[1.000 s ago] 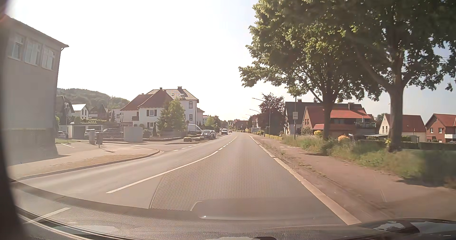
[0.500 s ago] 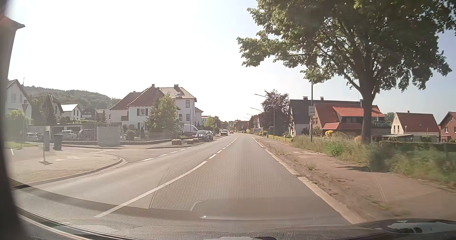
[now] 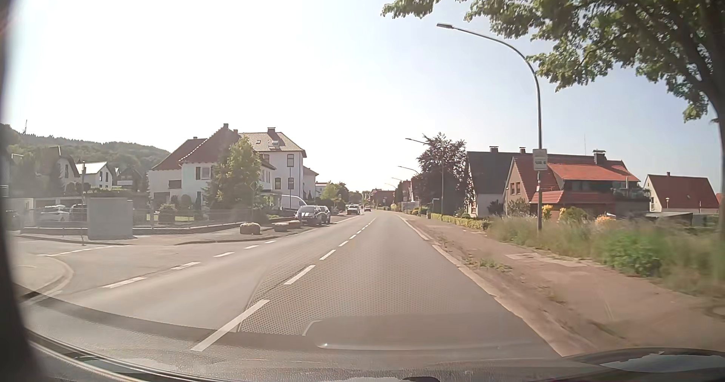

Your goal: Follow the waypoints while adhering to traffic rules and regulations

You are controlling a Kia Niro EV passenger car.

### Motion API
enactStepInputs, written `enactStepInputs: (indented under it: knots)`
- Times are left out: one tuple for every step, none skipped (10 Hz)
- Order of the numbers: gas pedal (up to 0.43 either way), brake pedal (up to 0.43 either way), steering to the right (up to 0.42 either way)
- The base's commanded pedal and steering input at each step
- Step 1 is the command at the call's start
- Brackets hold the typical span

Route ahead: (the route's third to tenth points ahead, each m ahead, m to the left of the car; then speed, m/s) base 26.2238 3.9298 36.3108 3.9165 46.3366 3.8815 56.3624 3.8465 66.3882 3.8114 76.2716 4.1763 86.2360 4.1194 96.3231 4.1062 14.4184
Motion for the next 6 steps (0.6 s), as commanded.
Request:
enactStepInputs:
  knots:
    - [0.177, 0.0, 0.004]
    - [0.177, 0.0, 0.005]
    - [0.177, 0.0, 0.005]
    - [0.177, 0.0, 0.005]
    - [0.177, 0.0, 0.003]
    - [0.177, 0.0, 0.003]
